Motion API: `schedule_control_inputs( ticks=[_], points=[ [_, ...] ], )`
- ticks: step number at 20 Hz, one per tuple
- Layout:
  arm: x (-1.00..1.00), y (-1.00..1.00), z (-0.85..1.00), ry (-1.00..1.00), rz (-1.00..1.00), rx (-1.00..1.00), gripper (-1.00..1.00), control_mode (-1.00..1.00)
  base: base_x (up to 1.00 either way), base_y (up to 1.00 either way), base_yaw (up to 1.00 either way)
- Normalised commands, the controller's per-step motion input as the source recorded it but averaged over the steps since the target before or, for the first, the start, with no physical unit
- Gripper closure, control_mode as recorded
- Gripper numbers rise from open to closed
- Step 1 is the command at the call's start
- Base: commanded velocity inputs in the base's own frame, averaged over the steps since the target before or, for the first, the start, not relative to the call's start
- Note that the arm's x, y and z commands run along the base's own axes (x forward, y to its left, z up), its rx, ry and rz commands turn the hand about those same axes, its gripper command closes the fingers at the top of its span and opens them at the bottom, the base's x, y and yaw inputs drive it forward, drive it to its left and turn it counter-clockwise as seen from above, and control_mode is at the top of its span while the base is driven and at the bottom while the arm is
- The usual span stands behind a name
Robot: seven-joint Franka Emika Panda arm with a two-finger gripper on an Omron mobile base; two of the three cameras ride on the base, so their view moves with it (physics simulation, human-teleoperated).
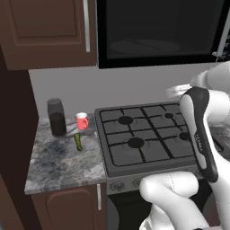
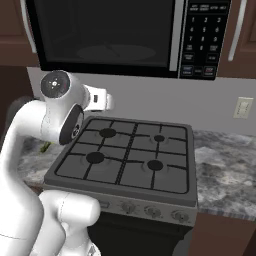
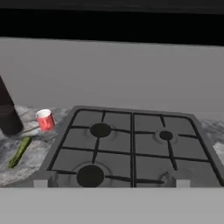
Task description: Open the microwave door.
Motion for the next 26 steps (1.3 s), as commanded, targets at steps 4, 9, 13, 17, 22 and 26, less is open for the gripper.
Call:
schedule_control_inputs(
  ticks=[4, 9, 13, 17, 22, 26],
  points=[
    [-0.15, -0.63, 0.34, -0.30, 0.00, 0.00, -1.00, -1.00, 0.00, 0.00, 0.00],
    [-0.01, -0.72, 0.33, -0.25, 0.00, 0.00, -1.00, -1.00, 0.00, 0.00, 0.00],
    [0.00, -0.69, 0.41, -0.29, 0.00, 0.00, -1.00, -1.00, 0.00, 0.00, 0.00],
    [0.01, -0.63, 0.49, -0.16, 0.00, 0.00, -1.00, -1.00, 0.00, 0.00, 0.00],
    [0.06, -0.63, 0.40, -0.03, 0.00, 0.06, -1.00, -1.00, 0.00, 0.00, 0.00],
    [0.12, -0.59, 0.26, -0.04, 0.00, 0.12, -1.00, -1.00, 0.00, 0.00, 0.00]
  ],
)
